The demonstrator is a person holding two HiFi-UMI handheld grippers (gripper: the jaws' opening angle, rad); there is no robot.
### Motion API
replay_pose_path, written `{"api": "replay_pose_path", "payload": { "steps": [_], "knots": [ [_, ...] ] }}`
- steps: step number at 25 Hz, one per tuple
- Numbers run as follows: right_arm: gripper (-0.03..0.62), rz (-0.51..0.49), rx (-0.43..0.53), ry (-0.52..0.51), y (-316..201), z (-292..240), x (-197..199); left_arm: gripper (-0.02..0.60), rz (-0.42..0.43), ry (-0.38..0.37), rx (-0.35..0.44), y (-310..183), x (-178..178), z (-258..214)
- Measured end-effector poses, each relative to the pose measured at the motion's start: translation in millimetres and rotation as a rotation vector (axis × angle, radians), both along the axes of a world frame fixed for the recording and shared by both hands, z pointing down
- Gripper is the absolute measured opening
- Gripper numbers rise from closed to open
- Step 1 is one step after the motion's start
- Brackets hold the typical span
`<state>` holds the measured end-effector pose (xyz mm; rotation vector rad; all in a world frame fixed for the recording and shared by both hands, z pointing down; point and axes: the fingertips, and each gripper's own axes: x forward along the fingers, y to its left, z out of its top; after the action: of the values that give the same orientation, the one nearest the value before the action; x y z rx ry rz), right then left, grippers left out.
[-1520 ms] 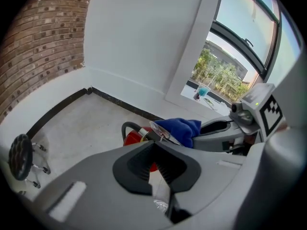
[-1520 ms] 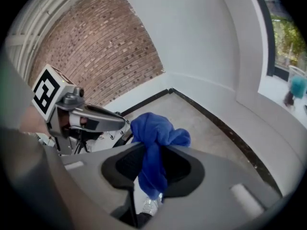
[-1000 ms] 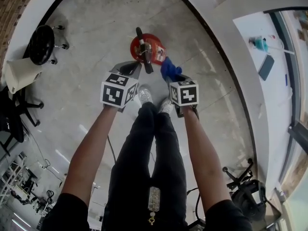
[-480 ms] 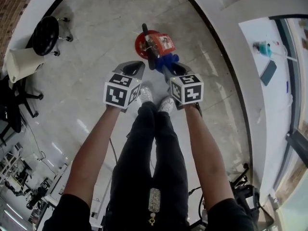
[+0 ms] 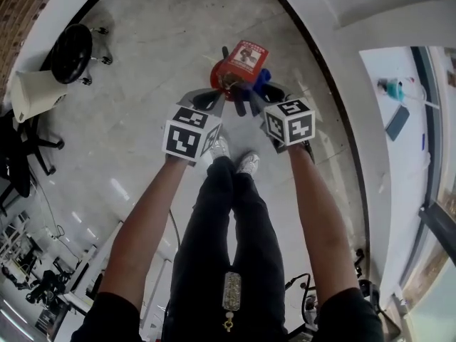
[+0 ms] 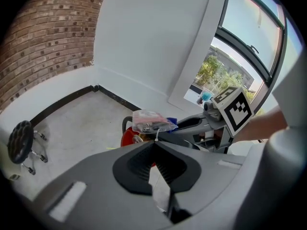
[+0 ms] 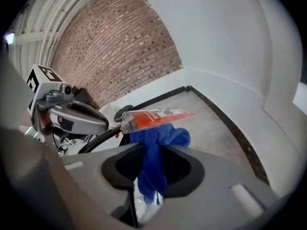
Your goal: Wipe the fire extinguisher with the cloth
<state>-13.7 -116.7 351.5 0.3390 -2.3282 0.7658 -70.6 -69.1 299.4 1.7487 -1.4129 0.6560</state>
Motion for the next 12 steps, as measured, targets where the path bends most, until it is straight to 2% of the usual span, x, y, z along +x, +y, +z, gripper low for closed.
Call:
{"api": "replay_pose_path", "payload": {
  "steps": [6, 12],
  "knots": [
    [0.106, -0.067, 0.022, -0.025, -26, 4, -14, 0.005, 0.013, 0.012, -0.006, -7, -6, 5],
    [0.104, -0.233, -0.005, -0.102, -42, 2, -50, 0.005, -0.011, 0.025, -0.021, 0, -21, 13]
  ]
}}
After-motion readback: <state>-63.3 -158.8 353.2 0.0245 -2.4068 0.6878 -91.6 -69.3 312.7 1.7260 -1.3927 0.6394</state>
